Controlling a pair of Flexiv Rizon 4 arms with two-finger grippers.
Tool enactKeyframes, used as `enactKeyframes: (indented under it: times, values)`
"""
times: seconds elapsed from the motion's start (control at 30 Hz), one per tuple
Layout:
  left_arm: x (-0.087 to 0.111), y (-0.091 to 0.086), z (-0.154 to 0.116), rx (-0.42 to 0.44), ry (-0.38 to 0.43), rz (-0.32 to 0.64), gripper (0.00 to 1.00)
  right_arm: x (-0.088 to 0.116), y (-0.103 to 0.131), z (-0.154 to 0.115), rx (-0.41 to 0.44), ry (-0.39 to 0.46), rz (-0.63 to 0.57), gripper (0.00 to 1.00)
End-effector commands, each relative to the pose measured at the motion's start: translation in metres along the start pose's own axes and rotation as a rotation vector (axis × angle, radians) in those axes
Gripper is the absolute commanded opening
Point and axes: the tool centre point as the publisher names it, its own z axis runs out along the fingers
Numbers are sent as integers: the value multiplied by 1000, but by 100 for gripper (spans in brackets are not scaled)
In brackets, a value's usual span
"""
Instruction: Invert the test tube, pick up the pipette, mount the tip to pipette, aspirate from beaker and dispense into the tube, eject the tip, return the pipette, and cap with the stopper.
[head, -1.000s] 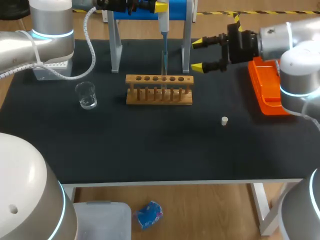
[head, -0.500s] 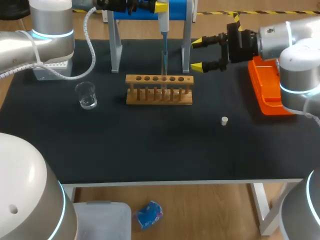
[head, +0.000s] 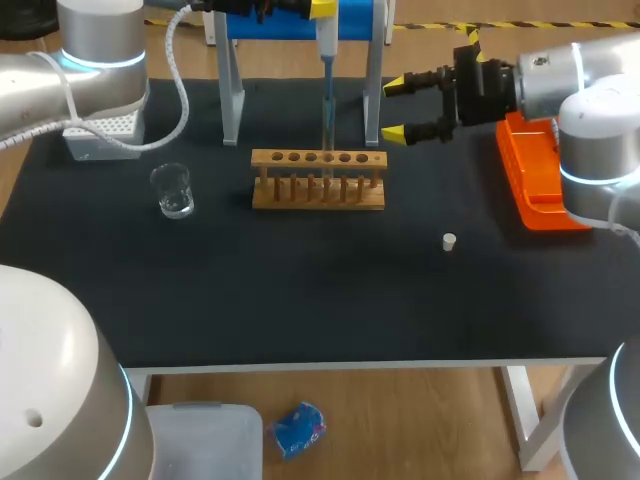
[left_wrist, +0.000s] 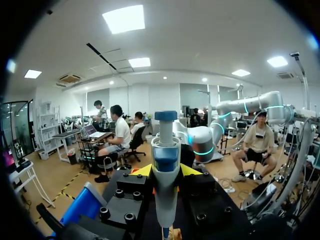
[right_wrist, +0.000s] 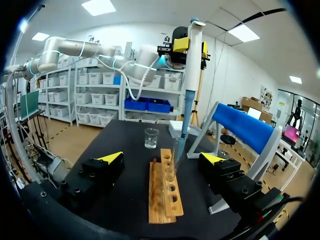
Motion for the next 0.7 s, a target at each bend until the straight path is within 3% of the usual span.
enactKeyframes:
  times: [0.03, 0.7]
  values:
    - [3, -5, -1, -9, -6, 6, 0, 0, 0, 0, 0, 0, 0, 100]
    - [5, -22, -1, -28, -11, 30, 0, 0, 0, 0, 0, 0, 0, 100]
